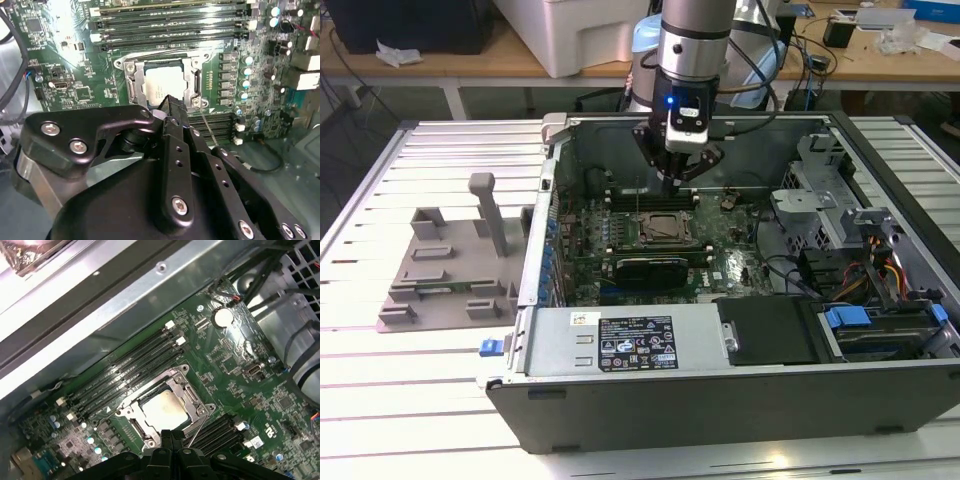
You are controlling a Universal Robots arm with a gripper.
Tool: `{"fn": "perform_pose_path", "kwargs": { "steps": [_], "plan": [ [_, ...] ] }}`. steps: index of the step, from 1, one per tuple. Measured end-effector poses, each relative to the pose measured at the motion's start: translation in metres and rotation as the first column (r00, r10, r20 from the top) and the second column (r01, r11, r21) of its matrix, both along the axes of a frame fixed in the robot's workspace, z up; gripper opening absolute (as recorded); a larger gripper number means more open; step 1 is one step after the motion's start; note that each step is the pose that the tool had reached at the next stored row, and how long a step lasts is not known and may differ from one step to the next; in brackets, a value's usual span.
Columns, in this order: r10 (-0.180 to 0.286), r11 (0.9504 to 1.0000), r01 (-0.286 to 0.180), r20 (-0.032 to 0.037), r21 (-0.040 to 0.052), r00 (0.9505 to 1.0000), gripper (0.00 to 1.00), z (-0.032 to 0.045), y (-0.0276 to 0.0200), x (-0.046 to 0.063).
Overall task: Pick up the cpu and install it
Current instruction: 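Install the first cpu locking lever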
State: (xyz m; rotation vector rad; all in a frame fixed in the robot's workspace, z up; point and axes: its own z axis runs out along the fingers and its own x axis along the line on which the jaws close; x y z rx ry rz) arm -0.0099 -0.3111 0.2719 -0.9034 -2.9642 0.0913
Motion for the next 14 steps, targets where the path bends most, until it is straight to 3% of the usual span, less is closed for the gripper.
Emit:
{"fn": "perform_pose_path", "kwargs": {
  "steps": [6,10,14],
  "plan": [
    [0.078,0.9969,-0.078,0.0000,0.0000,0.9969,0.11,0.0000,0.0000,0.0000],
    [0.145,0.9894,-0.145,0.0000,0.0000,0.9894,0.11,0.0000,0.0000,0.0000],
    [0.182,0.9833,-0.182,0.0000,0.0000,0.9833,0.11,0.0000,0.0000,0.0000]
  ]
}}
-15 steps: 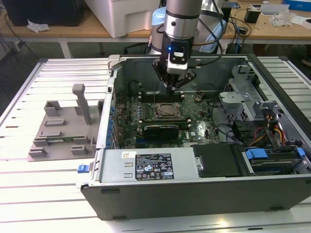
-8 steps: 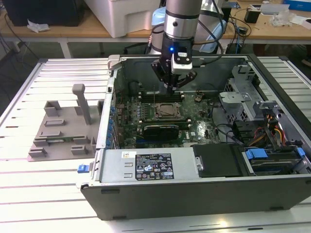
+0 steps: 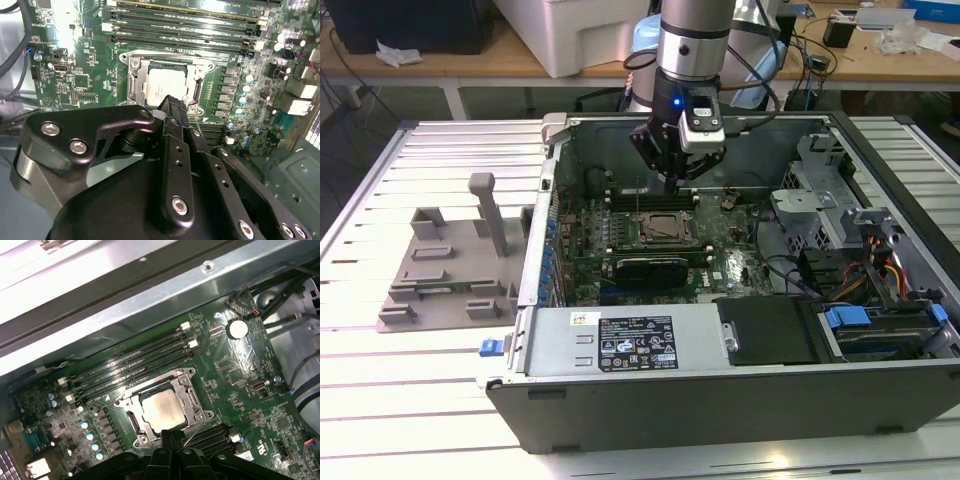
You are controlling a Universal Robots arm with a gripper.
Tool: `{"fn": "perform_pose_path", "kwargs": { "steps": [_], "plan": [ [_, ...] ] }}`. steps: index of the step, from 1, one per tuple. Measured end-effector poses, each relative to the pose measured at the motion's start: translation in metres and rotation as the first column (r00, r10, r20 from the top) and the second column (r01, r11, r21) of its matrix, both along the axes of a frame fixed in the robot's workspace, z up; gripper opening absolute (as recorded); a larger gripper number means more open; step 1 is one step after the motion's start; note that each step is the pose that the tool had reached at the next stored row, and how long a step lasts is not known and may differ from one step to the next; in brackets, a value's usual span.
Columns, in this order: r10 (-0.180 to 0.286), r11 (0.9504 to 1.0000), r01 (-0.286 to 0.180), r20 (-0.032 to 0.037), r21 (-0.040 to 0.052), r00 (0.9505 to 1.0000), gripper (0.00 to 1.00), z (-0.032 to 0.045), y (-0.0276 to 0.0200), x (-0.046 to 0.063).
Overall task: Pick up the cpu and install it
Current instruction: 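Install the first cpu locking lever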
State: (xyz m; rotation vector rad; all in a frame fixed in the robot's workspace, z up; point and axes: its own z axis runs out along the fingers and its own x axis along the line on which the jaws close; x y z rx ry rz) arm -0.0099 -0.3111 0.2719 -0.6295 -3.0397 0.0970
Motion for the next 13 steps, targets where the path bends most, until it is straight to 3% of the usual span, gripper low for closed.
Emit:
{"fn": "perform_pose_path", "kwargs": {
  "steps": [6,13],
  "plan": [
    [0.067,0.9978,-0.067,0.0000,0.0001,0.9978,0.11,0.0000,0.0000,0.0000],
    [0.143,0.9897,-0.143,0.0000,0.0000,0.9897,0.11,0.0000,0.0000,0.0000]
  ]
}}
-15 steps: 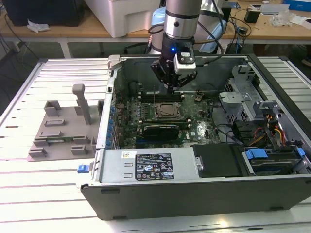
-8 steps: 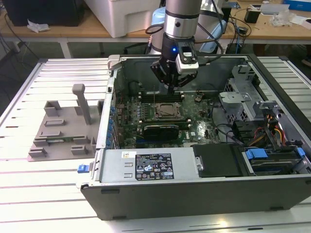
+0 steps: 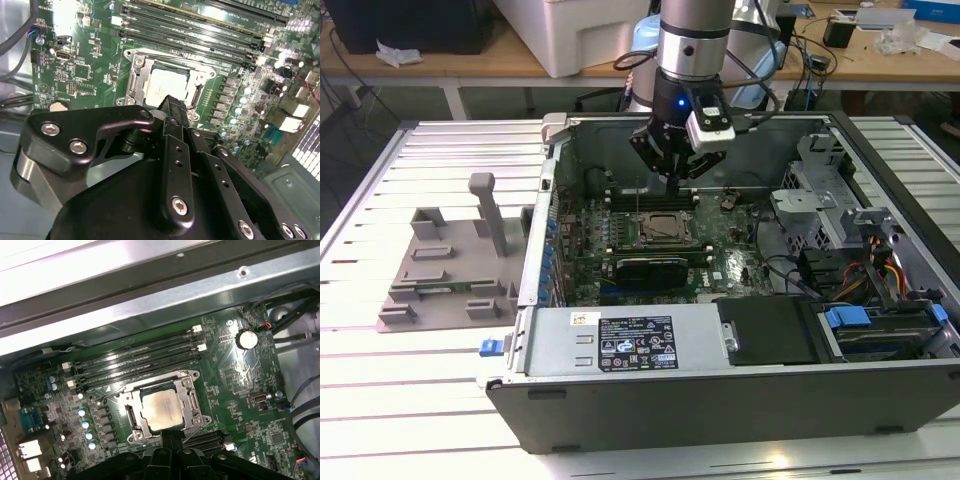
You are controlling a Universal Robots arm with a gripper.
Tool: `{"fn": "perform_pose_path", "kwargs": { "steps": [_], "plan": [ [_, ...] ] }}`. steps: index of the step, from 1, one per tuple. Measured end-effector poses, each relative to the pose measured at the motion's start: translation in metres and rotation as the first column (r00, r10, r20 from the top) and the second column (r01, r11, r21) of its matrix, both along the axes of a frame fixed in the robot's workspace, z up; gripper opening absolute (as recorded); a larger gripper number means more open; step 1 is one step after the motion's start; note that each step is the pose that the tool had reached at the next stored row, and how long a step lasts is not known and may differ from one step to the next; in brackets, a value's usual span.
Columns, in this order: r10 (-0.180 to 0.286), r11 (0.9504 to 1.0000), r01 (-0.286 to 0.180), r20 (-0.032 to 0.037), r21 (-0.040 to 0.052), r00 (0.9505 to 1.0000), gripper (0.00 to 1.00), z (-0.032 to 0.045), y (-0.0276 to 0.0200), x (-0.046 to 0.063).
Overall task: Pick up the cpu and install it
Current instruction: 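Install the first cpu locking lever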
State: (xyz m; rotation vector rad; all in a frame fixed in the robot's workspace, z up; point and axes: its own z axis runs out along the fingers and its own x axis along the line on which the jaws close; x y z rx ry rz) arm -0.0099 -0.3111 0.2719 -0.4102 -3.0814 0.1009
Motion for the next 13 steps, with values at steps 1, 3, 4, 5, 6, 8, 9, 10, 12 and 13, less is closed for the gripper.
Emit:
{"fn": "perform_pose_path", "kwargs": {
  "steps": [1,3,4,5,6,8,9,10,12,13],
  "plan": [
    [0.008,1.0000,-0.008,0.0000,0.0000,1.0000,0.11,0.0000,0.0000,0.0000],
    [0.029,0.9996,-0.029,0.0000,0.0000,0.9996,0.11,0.0000,0.0000,0.0000],
    [0.040,0.9992,-0.040,0.0000,0.0000,0.9992,0.11,0.0000,0.0000,0.0000],
    [0.049,0.9988,-0.049,0.0001,0.0000,0.9988,0.11,0.0000,0.0000,0.0000],
    [0.056,0.9984,-0.056,0.0000,0.0000,0.9984,0.11,0.0000,0.0000,0.0000],
    [0.076,0.9971,-0.076,0.0000,0.0000,0.9971,0.11,0.0000,0.0000,0.0000],
    [0.094,0.9956,-0.094,0.0000,0.0000,0.9956,0.11,0.0000,0.0000,0.0000],
    [0.116,0.9932,-0.116,0.0001,0.0009,0.9932,0.11,-0.0001,0.0000,0.0000],
    [0.147,0.9890,-0.147,0.0027,0.0197,0.9892,0.11,0.0000,0.0000,0.0000],
    [0.153,0.9878,-0.153,0.0039,0.0277,0.9882,0.11,0.0000,0.0000,0.0000]
  ]
}}
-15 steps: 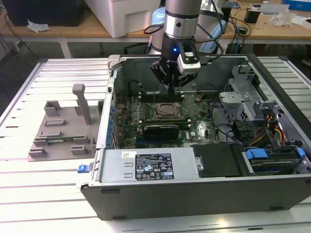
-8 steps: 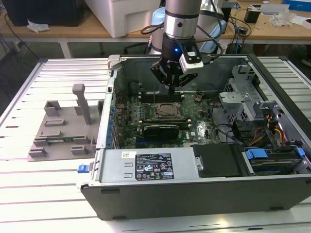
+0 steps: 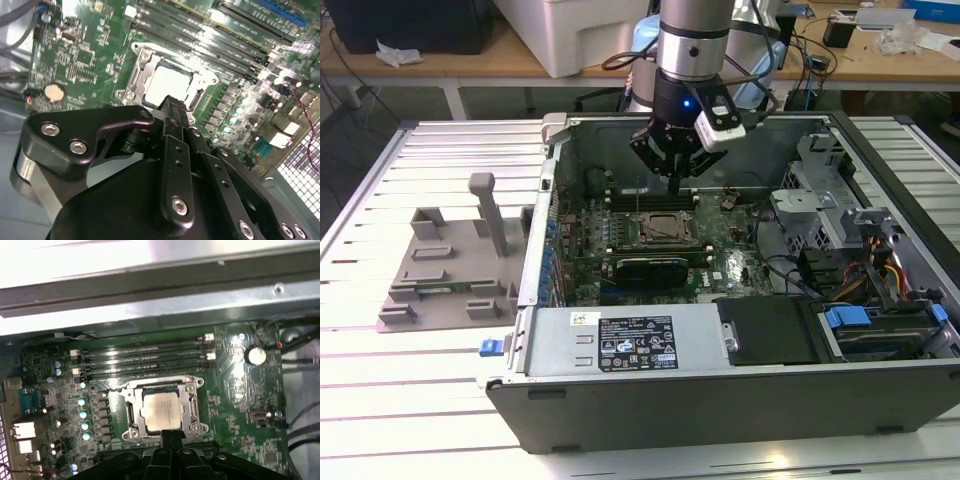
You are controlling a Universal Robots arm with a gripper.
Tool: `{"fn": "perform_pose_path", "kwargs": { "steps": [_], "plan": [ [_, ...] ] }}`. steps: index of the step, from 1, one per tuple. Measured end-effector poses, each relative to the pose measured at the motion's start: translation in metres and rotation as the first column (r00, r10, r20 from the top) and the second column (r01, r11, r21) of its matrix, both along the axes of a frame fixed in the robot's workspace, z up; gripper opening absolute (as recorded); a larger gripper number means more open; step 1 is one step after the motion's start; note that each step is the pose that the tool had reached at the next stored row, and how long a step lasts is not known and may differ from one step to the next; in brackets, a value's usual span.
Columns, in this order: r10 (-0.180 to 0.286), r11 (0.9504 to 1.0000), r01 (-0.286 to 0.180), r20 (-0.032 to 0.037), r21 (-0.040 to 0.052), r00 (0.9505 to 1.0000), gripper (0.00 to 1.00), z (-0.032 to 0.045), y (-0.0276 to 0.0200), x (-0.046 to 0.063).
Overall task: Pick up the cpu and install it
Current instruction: 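Install the first cpu locking lever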
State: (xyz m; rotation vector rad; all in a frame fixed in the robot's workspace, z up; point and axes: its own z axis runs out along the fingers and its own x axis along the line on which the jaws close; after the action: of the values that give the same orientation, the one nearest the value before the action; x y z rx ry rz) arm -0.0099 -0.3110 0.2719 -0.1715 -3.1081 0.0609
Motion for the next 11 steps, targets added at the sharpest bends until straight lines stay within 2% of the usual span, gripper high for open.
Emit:
{"fn": "perform_pose_path", "kwargs": {
  "steps": [2,3,5,7,11],
  "plan": [
    [0.013,0.9998,-0.013,0.0002,0.0169,0.9999,0.11,0.0000,0.0000,0.0000],
    [0.036,0.9990,-0.036,0.0003,0.0280,0.9993,0.11,0.0000,0.0000,0.0000],
    [0.094,0.9952,-0.094,0.0003,0.0283,0.9956,0.11,0.0000,0.0000,0.0000],
    [0.125,0.9918,-0.125,0.0004,0.0284,0.9922,0.11,0.0000,0.0000,0.0000],
    [0.189,0.9815,-0.189,0.0003,0.0283,0.9819,0.11,0.0000,0.0000,0.0000]
  ]
}}
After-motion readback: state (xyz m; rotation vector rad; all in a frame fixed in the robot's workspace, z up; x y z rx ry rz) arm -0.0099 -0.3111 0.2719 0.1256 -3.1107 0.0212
